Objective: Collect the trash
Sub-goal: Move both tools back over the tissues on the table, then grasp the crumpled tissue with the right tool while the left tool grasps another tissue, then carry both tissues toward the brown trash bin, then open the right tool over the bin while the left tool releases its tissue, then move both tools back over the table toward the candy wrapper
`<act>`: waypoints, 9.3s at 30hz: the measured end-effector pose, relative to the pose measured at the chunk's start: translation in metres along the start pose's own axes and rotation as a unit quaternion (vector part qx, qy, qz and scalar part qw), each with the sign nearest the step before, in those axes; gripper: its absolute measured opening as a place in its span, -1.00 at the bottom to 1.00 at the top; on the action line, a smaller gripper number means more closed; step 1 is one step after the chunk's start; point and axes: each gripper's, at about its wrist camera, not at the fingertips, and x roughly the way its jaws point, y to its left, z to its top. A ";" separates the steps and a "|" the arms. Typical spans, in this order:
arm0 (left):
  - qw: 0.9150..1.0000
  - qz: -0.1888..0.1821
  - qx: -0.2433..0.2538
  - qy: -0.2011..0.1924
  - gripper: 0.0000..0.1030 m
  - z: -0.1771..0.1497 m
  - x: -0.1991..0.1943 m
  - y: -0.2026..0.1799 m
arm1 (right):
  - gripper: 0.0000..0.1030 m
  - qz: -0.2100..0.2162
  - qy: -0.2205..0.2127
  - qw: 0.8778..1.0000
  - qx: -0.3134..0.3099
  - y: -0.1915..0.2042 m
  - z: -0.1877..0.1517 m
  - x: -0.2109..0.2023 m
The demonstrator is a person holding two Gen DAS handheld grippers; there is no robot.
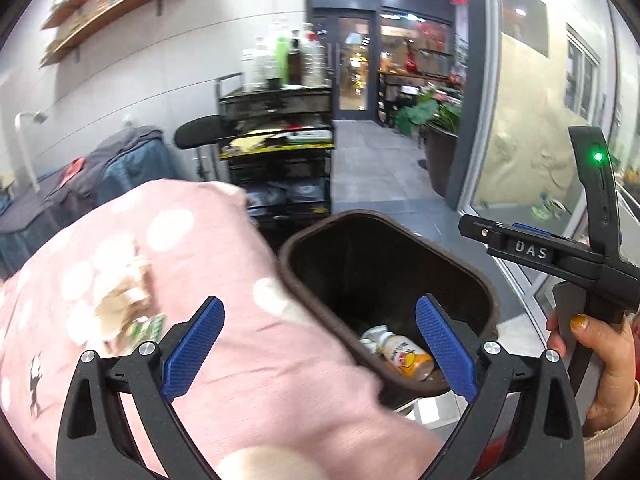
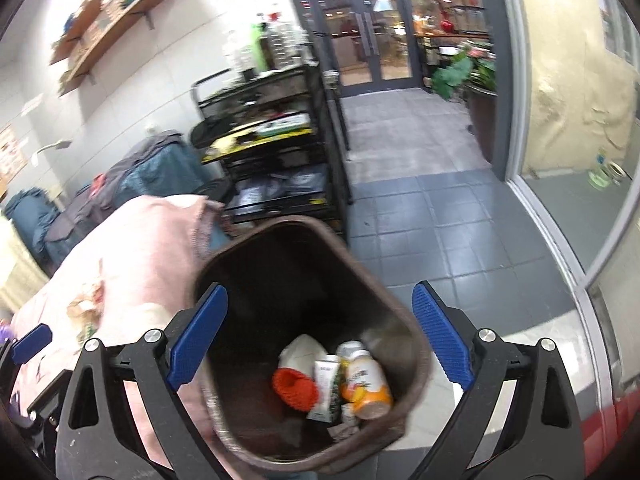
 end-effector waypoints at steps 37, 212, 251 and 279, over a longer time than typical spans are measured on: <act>0.969 0.185 -0.146 0.078 0.84 -0.083 -0.043 0.238 | 0.83 0.178 0.172 0.939 -0.239 0.337 -0.033 0.100; 0.993 -0.086 -0.010 0.083 0.75 0.032 0.089 -0.043 | 0.79 -0.046 -0.003 0.999 0.016 -0.049 -0.022 -0.011; 0.992 0.086 -0.084 -0.047 0.88 -0.003 -0.042 0.097 | 0.81 0.134 0.033 0.978 -0.155 0.127 -0.026 0.001; 0.961 0.196 -0.193 0.044 0.88 -0.086 -0.065 0.259 | 0.81 0.158 0.246 0.888 -0.354 0.346 -0.076 0.112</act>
